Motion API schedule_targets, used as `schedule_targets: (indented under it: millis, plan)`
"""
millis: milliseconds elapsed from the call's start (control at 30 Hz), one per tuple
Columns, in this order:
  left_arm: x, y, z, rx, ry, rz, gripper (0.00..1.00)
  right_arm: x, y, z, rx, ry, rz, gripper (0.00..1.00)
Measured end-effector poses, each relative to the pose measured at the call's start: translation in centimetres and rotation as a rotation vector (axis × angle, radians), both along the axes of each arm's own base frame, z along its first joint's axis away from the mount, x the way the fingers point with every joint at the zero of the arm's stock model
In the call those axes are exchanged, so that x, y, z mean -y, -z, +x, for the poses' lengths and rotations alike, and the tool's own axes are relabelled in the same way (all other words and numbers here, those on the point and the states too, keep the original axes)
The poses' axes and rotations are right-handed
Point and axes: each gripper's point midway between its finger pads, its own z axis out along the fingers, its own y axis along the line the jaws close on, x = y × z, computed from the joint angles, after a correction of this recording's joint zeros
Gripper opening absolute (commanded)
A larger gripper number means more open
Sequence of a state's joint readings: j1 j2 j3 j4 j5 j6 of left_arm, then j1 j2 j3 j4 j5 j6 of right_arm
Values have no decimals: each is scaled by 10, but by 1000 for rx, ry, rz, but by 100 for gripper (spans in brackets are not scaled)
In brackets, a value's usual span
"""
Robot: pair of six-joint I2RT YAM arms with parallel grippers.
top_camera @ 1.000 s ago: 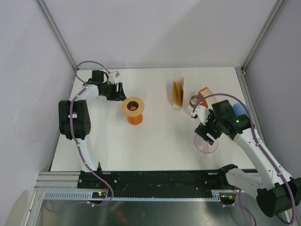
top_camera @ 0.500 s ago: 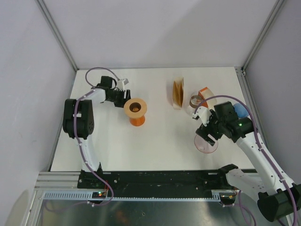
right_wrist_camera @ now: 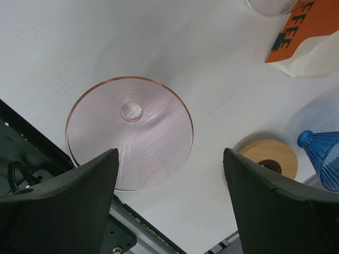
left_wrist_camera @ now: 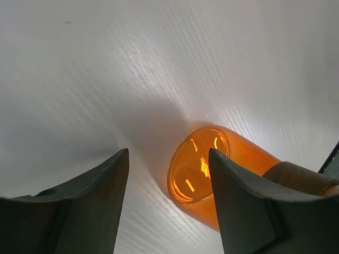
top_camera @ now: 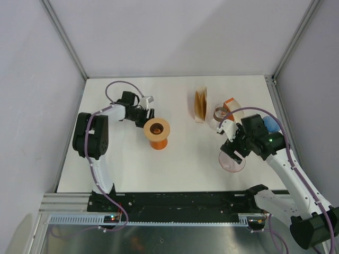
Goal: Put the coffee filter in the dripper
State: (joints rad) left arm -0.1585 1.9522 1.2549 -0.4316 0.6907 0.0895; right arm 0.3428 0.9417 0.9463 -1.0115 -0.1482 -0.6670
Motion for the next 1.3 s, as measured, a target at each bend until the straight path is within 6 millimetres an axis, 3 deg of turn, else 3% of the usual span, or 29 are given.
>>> schedule_targets:
  millis: [300,567,767,1100,1300]
  plan:
    - [29,-1,-33,-14,106,-18,66,3,6,-2,-11,1,-19,84]
    - [32,-11,-41,7,116,-23,67,4,20,5,-54,-2,-49,77]
    - [25,-20,-34,48,92,5,69,2,39,14,-117,-10,-75,75]
    - [3,-18,-17,72,21,65,69,0,52,20,-156,-25,-85,72]
    - [-5,-26,1,109,-11,82,69,0,53,20,-155,-29,-87,59]
